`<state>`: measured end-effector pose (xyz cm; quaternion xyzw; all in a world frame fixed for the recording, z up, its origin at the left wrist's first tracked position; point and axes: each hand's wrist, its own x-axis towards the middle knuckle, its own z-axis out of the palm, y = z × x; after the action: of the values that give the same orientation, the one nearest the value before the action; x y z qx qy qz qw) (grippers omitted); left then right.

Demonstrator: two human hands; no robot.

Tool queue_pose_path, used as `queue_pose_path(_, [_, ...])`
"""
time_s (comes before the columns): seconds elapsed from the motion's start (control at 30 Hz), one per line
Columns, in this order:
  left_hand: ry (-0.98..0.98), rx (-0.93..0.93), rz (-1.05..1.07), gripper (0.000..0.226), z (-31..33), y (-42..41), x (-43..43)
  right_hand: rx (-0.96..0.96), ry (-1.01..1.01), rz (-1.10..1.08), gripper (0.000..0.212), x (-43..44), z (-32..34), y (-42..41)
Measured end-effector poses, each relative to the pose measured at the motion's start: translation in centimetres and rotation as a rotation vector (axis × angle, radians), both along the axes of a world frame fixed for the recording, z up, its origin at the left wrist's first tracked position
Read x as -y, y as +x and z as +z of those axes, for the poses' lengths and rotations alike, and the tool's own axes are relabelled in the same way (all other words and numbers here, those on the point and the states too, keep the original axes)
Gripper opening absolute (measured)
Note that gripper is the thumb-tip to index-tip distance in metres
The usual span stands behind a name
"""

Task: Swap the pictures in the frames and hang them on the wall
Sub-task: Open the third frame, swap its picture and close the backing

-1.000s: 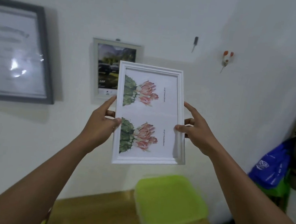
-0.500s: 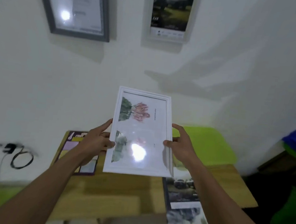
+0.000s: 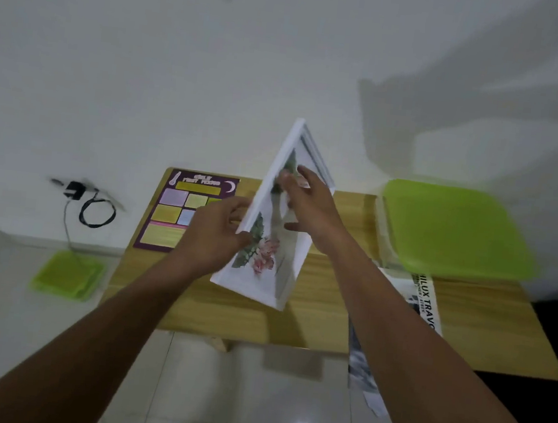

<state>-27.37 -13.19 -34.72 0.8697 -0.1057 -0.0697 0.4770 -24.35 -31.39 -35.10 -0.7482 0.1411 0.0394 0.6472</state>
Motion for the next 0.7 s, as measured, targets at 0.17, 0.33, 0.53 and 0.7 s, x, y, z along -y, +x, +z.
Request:
queue_pose_path(0.17, [-0.026, 0.052, -0.049, 0.058, -1.1, -1.2, 1.3, 0.017, 0.020, -0.045, 0.073, -0.5, 0.2, 0.6])
queue_pose_path(0.33, [-0.064, 0.047, -0.090, 0.045, -3.2, -1.9, 3.4, 0.047, -0.139, -0.143, 0.056, 0.9, -0.8, 0.8])
queue_pose_path(0.53, [0.162, -0.051, 0.194, 0.047, -6.8, 3.3, 0.8, -0.046, -0.040, -0.184, 0.056, 4.5, -2.8, -0.1])
queue_pose_path(0.7, [0.018, -0.382, 0.084, 0.052, -8.8, 6.8, -0.6, -0.107, 0.162, -0.204, 0.062, 6.4, -6.5, -0.3])
